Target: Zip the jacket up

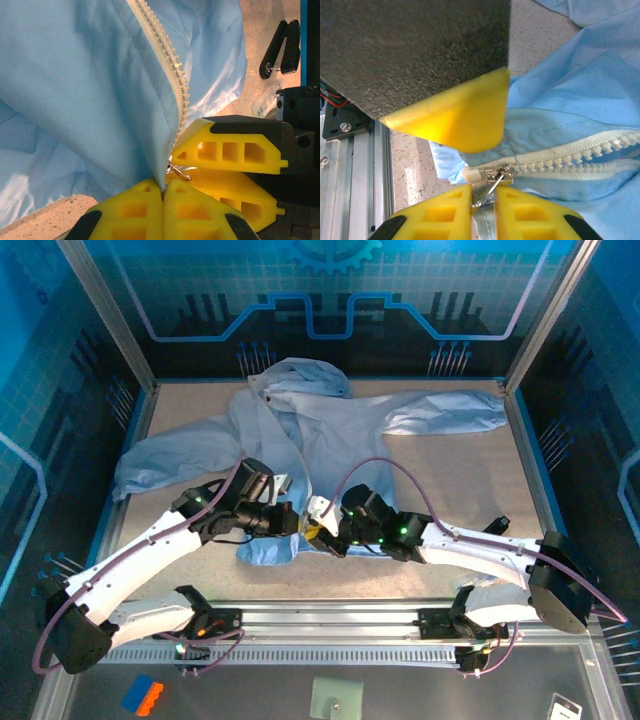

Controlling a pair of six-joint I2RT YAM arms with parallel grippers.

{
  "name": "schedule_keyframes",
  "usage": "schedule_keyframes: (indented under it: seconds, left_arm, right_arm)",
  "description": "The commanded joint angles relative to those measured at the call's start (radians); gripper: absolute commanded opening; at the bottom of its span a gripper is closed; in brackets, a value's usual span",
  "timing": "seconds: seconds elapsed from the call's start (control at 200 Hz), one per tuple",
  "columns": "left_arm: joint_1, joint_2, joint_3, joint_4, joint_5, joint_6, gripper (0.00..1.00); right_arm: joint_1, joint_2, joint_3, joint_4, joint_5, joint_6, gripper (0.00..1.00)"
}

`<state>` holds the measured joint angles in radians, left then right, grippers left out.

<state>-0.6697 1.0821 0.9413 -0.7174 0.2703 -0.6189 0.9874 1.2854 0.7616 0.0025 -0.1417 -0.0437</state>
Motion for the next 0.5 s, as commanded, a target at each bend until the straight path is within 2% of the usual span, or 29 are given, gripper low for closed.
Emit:
schedule_keyframes:
  seconds: [0.0,0.135,0.495]
  left_arm:
    - [-0.005,-0.012,-0.005,-0.062,0.050,0.039,0.00]
    - [-0.005,-0.016,-0.017,-0.080,0.061,0.041,0.00]
    - [-0.006,-0.022,-0.071,-0.099,0.052,-0.003,0.00]
  right_arm:
    - [0.010,0.004,0.046,-0.021,-0.008,0.008,0.12]
    - [0.008,0.020,0.060,-0.032,-0.005,0.020,0.00]
    - [0.013,0.043,0.065,-0.044,0.121,0.058,0.00]
